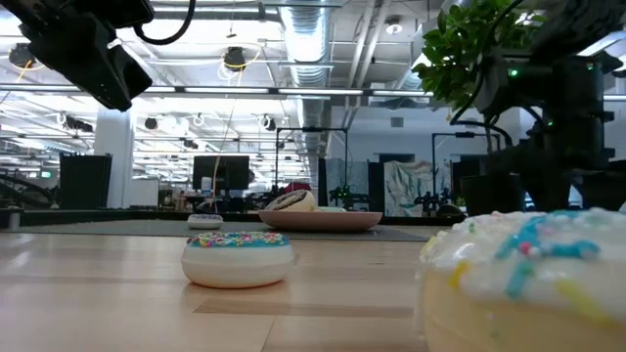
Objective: Pick & Place donuts
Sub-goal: Put the big blue donut on the pink plate
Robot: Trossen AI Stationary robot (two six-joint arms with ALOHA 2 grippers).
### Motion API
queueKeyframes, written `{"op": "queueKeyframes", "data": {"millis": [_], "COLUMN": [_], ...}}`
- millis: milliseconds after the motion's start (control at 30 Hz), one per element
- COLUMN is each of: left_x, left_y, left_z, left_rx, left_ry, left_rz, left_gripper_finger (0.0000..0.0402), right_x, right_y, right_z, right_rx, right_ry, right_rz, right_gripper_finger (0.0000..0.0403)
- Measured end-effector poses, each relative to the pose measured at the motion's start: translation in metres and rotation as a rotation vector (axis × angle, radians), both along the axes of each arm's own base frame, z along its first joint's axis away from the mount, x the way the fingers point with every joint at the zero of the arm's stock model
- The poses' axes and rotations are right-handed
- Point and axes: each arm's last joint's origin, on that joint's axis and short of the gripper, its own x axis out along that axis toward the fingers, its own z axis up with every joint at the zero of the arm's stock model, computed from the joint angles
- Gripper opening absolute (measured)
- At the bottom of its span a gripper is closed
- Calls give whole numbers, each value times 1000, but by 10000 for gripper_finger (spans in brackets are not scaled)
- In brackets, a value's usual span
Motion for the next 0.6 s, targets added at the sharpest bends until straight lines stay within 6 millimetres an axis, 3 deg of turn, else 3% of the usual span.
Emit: {"op": "queueKeyframes", "data": {"millis": [267, 600], "left_x": [0, 0], "left_y": [0, 0], "left_z": [0, 0], "left_rx": [-14, -15], "left_ry": [2, 2], "left_rz": [13, 14], "left_gripper_finger": [0, 0], "right_x": [2, 11], "right_y": [0, 0], "right_z": [-1, 11], "right_rx": [2, -4], "right_ry": [-8, -95], "right_rz": [1, -8], "right_gripper_finger": [153, 117]}}
